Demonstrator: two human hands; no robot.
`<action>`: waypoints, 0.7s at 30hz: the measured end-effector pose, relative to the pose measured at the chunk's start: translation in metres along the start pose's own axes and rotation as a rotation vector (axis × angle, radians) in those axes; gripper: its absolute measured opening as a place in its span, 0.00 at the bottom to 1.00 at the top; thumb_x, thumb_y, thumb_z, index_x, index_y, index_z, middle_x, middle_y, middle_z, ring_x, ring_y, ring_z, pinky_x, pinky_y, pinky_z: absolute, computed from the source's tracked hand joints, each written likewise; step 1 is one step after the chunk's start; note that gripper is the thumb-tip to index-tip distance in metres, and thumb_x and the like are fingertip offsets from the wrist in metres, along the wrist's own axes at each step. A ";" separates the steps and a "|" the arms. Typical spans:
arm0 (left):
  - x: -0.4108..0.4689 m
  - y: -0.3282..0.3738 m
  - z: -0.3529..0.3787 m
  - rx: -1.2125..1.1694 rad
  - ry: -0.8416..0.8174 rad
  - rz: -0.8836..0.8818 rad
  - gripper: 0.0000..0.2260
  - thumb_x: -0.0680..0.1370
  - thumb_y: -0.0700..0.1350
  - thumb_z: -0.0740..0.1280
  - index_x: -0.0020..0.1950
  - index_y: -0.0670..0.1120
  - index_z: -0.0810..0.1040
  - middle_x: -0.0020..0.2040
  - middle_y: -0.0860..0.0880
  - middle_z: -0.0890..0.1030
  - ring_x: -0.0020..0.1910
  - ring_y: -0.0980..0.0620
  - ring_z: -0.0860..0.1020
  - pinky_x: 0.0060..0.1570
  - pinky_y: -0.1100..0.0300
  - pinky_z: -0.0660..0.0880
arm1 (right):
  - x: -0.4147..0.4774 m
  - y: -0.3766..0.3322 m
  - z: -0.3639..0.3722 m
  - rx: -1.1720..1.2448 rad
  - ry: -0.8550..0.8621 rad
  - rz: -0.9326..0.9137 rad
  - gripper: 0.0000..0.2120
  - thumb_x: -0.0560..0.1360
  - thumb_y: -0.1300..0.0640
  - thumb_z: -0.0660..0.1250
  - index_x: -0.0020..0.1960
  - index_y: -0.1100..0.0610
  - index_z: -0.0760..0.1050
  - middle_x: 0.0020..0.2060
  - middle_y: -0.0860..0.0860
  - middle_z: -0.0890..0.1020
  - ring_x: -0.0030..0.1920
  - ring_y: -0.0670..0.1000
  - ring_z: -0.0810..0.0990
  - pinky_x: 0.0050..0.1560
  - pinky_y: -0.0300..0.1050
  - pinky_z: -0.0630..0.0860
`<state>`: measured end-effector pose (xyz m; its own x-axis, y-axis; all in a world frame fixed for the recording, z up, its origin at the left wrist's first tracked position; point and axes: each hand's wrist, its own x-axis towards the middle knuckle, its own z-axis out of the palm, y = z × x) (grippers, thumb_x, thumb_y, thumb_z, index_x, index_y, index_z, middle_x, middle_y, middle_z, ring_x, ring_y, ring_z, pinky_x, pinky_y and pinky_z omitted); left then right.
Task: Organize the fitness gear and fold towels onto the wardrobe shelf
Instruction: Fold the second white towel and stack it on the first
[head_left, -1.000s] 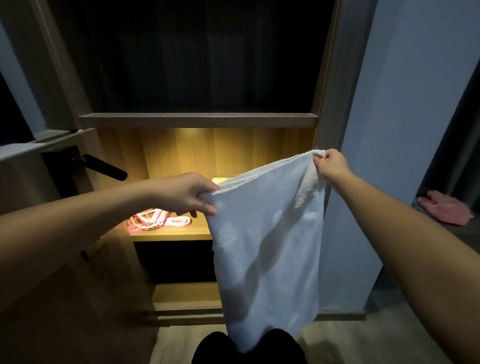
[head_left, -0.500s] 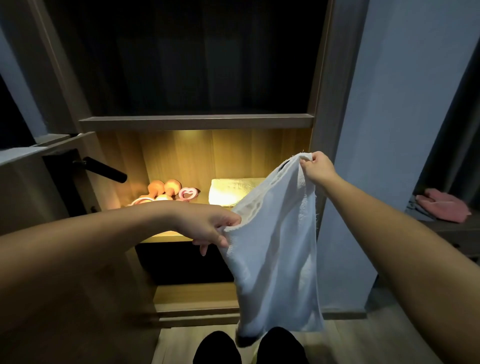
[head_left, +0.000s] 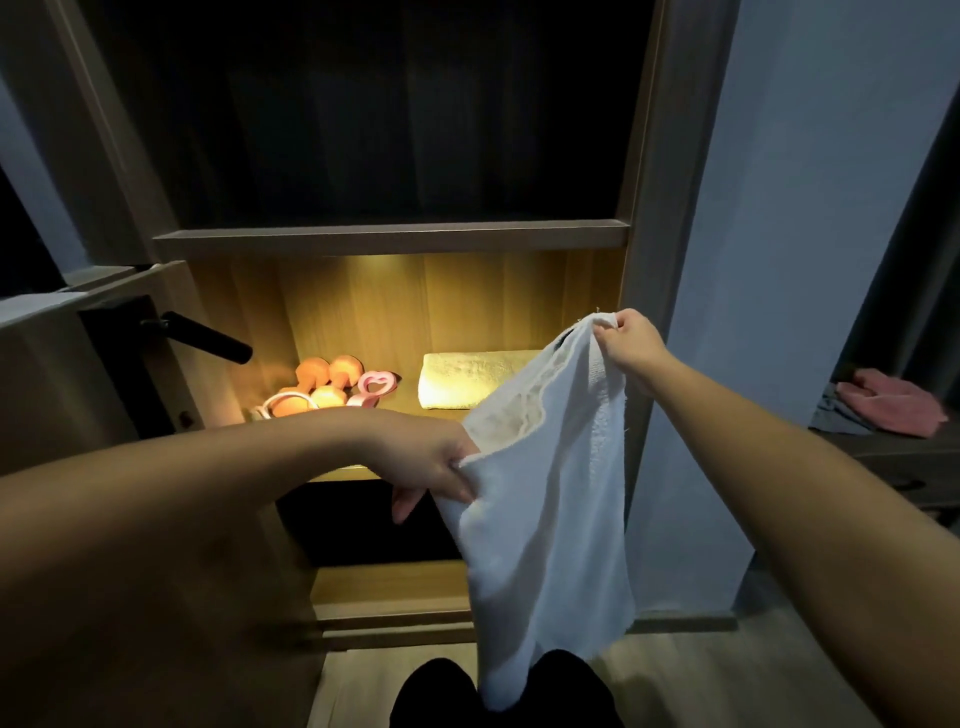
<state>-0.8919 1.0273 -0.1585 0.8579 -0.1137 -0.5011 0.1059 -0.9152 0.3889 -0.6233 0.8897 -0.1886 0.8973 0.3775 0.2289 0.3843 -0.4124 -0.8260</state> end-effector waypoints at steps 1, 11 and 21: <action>-0.002 -0.005 -0.011 0.045 0.091 -0.041 0.09 0.82 0.45 0.63 0.57 0.41 0.78 0.44 0.39 0.81 0.29 0.46 0.79 0.29 0.65 0.74 | 0.002 0.002 -0.007 -0.005 0.028 0.006 0.11 0.81 0.52 0.61 0.60 0.57 0.70 0.51 0.53 0.74 0.50 0.52 0.74 0.50 0.45 0.73; -0.031 -0.054 -0.089 0.565 0.836 -0.234 0.03 0.79 0.47 0.67 0.50 0.50 0.78 0.45 0.51 0.79 0.45 0.52 0.78 0.43 0.56 0.78 | 0.025 -0.023 -0.060 -0.007 0.117 -0.185 0.11 0.80 0.52 0.63 0.51 0.61 0.72 0.44 0.57 0.76 0.45 0.55 0.74 0.45 0.49 0.71; -0.039 -0.077 -0.104 0.578 0.966 -0.385 0.04 0.80 0.46 0.64 0.46 0.50 0.76 0.43 0.52 0.79 0.43 0.52 0.77 0.39 0.54 0.77 | 0.014 -0.034 -0.023 -0.031 0.112 -0.168 0.07 0.81 0.50 0.60 0.51 0.54 0.69 0.45 0.52 0.76 0.41 0.49 0.74 0.36 0.44 0.69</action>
<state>-0.8808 1.1426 -0.0884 0.8693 0.3189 0.3777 0.4098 -0.8922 -0.1899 -0.6189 0.8894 -0.1458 0.8379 0.3495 0.4193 0.5354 -0.3772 -0.7557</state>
